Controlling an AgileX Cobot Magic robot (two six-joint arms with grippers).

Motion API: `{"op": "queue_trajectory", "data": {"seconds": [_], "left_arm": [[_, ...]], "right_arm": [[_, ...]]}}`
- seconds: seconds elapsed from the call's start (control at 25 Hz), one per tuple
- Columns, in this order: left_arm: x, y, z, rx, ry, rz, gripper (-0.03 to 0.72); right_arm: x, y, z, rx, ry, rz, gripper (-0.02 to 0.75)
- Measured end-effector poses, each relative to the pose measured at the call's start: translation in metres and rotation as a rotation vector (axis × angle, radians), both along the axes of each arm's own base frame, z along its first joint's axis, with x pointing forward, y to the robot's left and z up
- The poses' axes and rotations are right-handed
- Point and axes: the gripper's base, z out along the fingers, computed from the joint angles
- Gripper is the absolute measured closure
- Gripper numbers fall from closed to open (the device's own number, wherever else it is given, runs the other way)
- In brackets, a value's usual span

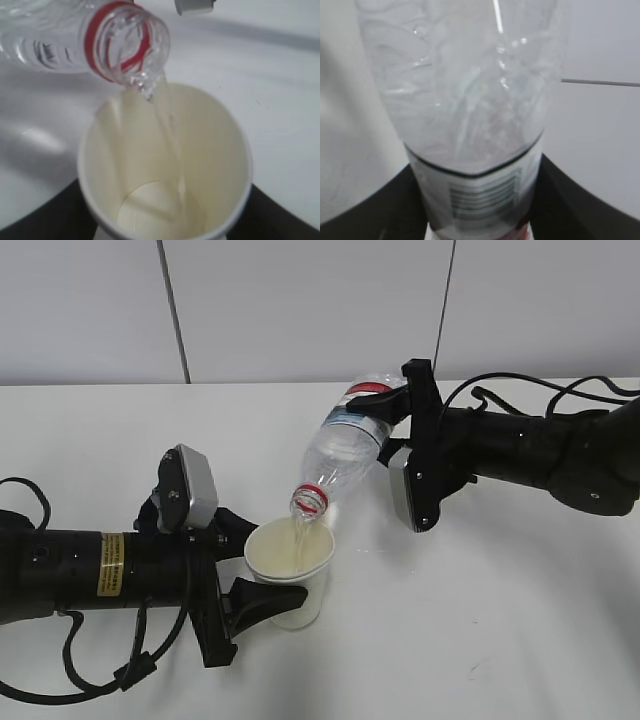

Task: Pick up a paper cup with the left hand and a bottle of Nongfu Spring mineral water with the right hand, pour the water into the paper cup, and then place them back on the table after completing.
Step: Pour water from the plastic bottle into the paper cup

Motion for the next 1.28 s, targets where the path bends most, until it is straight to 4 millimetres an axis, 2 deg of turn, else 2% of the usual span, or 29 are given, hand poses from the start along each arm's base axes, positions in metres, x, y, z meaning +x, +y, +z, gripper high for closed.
{"op": "queue_trajectory", "data": {"seconds": [1.28], "left_arm": [[-0.0045,0.0000,-0.0028,0.036,-0.006,-0.059,0.270]], "right_arm": [[0.0000,0.0017,0.0039,-0.028,-0.081,0.033,0.344]]}}
